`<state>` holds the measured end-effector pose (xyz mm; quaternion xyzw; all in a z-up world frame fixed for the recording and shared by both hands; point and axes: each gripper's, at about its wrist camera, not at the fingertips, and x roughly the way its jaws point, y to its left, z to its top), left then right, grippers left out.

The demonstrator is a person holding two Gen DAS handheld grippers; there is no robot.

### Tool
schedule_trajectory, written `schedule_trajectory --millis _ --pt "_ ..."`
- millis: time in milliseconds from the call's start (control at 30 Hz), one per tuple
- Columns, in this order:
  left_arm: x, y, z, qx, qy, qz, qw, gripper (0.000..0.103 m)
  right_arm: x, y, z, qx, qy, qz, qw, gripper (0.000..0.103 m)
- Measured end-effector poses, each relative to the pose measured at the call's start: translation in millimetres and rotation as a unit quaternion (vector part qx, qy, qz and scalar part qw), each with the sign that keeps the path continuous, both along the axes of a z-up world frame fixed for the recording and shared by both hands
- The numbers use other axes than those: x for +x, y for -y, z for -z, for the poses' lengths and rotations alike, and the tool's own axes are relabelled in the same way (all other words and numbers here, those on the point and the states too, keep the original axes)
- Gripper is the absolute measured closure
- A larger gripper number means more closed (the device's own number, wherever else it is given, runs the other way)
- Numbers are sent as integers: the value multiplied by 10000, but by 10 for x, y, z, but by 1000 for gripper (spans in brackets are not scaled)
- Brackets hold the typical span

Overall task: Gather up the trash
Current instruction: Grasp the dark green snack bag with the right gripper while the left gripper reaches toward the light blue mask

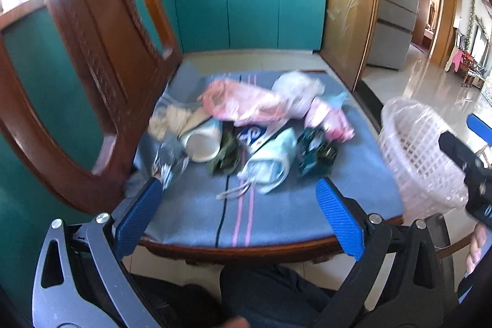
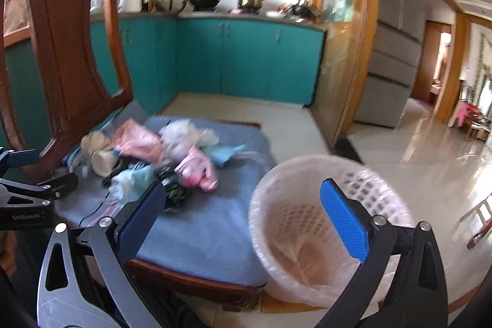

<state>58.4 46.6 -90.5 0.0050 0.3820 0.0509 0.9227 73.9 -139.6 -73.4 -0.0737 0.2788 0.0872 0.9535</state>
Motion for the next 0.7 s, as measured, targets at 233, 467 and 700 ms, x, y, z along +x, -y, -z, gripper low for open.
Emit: schedule_trajectory --millis 233,467,700 --pt "-60 -320 312 -246 -420 -265 9985 9 275 -447 240 17 -178 -740 9971 31" --pt "-85 -510 428 -474 -636 -504 9956 8 813 -893 657 273 -904 -956 9909 31" --pt "-40 -569 428 -549 -651 -502 9951 8 1070 -932 961 47 -1513 -774 9854 31"
